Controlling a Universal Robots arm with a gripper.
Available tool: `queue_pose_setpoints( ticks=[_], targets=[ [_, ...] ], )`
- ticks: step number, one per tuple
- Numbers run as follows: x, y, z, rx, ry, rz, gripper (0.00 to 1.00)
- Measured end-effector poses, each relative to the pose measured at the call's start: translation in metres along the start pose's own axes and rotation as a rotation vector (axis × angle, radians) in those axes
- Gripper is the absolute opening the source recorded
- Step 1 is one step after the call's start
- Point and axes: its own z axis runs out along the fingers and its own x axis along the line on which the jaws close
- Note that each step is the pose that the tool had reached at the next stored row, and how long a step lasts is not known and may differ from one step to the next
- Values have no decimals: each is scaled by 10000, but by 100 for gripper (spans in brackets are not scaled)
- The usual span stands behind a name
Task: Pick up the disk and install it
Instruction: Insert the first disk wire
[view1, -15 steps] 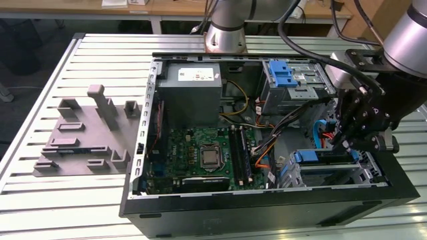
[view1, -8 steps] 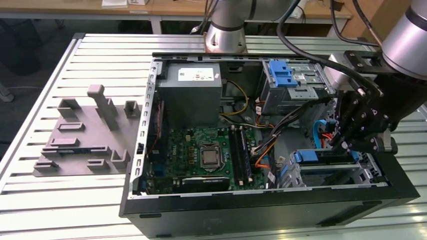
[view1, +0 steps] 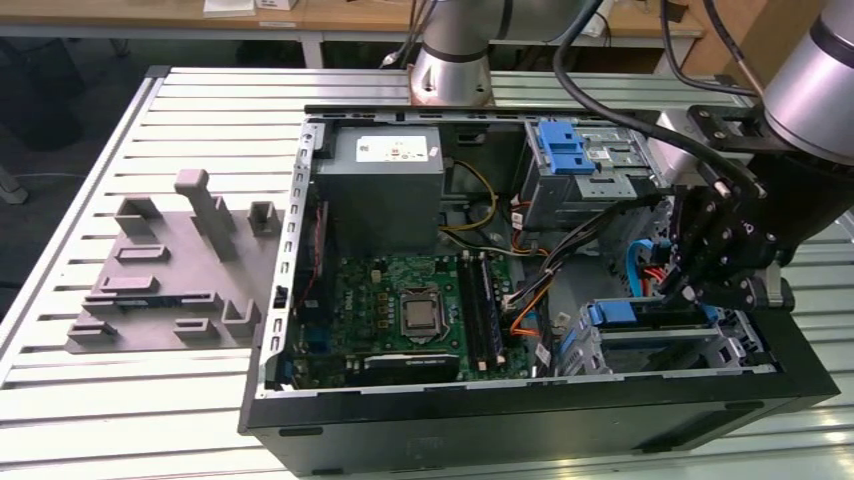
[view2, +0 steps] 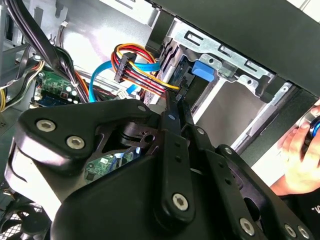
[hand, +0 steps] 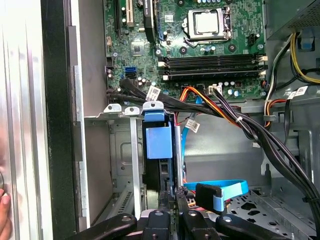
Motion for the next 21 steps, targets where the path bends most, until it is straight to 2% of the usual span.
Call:
queue_pose_setpoints(
  ticks=[21],
  targets=[
    [1, -15, 16, -37, -1, 0, 16]
  ],
)
